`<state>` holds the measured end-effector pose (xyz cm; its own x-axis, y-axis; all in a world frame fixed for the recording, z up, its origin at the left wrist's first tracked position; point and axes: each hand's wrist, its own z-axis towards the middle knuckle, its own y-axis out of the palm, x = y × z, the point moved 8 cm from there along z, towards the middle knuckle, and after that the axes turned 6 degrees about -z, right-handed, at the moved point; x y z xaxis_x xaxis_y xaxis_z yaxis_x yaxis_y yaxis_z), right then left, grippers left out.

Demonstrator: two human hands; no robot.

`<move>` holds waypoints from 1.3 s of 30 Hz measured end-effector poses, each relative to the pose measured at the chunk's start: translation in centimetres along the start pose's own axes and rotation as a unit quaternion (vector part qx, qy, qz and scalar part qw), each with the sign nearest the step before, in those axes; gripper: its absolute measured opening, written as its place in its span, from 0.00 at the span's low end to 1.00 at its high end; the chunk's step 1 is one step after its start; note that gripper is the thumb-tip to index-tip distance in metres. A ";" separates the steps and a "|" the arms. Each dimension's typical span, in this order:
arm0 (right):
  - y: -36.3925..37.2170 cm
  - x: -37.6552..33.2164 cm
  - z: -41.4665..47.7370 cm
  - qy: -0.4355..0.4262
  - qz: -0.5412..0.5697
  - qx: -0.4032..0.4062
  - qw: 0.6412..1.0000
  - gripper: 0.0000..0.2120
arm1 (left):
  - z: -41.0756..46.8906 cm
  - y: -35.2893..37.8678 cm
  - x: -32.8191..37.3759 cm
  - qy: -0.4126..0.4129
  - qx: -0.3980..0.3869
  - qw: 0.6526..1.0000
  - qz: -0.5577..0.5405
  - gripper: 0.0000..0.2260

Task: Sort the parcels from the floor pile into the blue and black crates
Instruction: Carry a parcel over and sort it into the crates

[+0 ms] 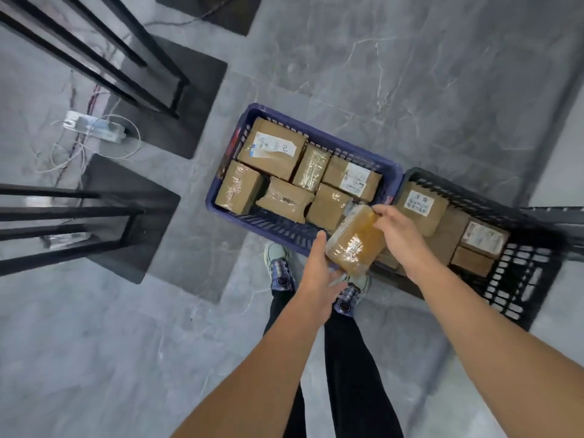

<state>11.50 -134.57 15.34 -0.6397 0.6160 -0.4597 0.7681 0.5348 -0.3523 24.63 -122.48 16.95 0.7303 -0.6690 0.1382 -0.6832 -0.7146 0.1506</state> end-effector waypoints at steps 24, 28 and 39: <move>5.4 4.7 20.2 -0.005 -0.312 -0.034 0.949 0.23 | 23.1 1.6 -1.6 -0.123 0.010 0.988 -0.091 0.34; 5.8 4.6 21.2 -0.035 -0.361 -0.023 0.932 0.19 | 24.5 1.8 -2.3 -0.125 0.021 0.983 -0.132 0.35; 6.7 6.5 20.0 -0.083 -0.459 -0.005 0.885 0.19 | 28.0 1.5 -2.6 -0.097 0.038 0.974 -0.200 0.35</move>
<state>13.07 -138.58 -6.27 -0.9800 -0.1734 -0.0979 -0.0732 0.7710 -0.6326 21.64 -127.48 -10.56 0.9293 -0.3541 -0.1054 -0.3470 -0.9344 0.0801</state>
